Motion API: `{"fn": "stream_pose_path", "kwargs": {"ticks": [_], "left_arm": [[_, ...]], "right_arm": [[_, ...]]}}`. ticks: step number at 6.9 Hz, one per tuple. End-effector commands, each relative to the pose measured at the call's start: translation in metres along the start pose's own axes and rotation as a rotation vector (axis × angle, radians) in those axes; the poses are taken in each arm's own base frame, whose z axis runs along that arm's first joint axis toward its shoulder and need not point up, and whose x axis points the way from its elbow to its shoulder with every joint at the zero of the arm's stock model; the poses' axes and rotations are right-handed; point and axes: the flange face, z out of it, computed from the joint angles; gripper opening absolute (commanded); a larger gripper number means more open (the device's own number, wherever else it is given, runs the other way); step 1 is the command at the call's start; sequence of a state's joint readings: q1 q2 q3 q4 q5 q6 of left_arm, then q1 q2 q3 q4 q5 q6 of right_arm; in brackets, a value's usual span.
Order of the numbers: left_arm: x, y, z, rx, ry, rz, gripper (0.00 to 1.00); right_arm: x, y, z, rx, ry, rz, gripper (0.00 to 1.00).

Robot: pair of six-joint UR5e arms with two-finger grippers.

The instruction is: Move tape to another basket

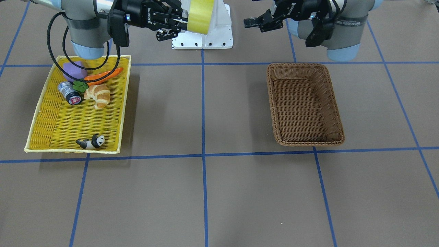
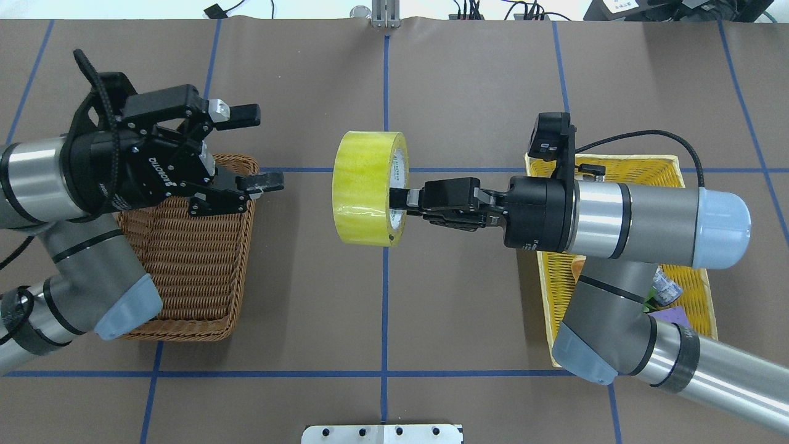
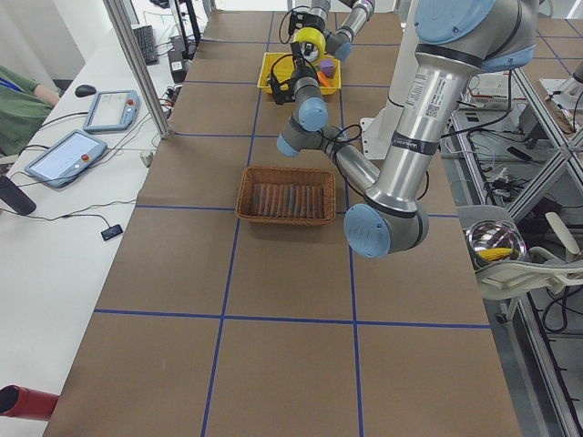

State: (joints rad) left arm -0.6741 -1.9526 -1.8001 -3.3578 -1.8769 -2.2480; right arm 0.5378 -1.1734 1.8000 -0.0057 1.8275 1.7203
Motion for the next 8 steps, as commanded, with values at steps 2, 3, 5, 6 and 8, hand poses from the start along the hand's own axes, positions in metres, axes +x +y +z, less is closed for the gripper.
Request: {"fn": "stream_pose_path", "kwargs": {"ticks": [2,3,5,6,8], "left_arm": [[-0.006,0.022,0.031,-0.06,0.018,-0.03,0.97],[-0.005,0.022,0.038,-0.064,0.02,-0.033,0.97],[-0.009,0.021,0.046,-0.054,0.017,-0.037,0.96],[-0.012,0.023,0.048,-0.045,0.027,-0.044,0.96],[-0.015,0.028,0.051,-0.052,0.028,-0.051,0.92]], "right_arm": [[0.008,-0.001,0.002,-0.001,0.015,0.004,0.0],[0.009,0.001,0.003,-0.005,0.016,0.007,0.0],[0.01,0.002,0.004,-0.007,0.016,0.008,0.0],[0.011,0.005,0.005,-0.011,0.017,0.011,0.0],[0.012,0.01,0.008,-0.02,0.017,0.015,0.0]]}}
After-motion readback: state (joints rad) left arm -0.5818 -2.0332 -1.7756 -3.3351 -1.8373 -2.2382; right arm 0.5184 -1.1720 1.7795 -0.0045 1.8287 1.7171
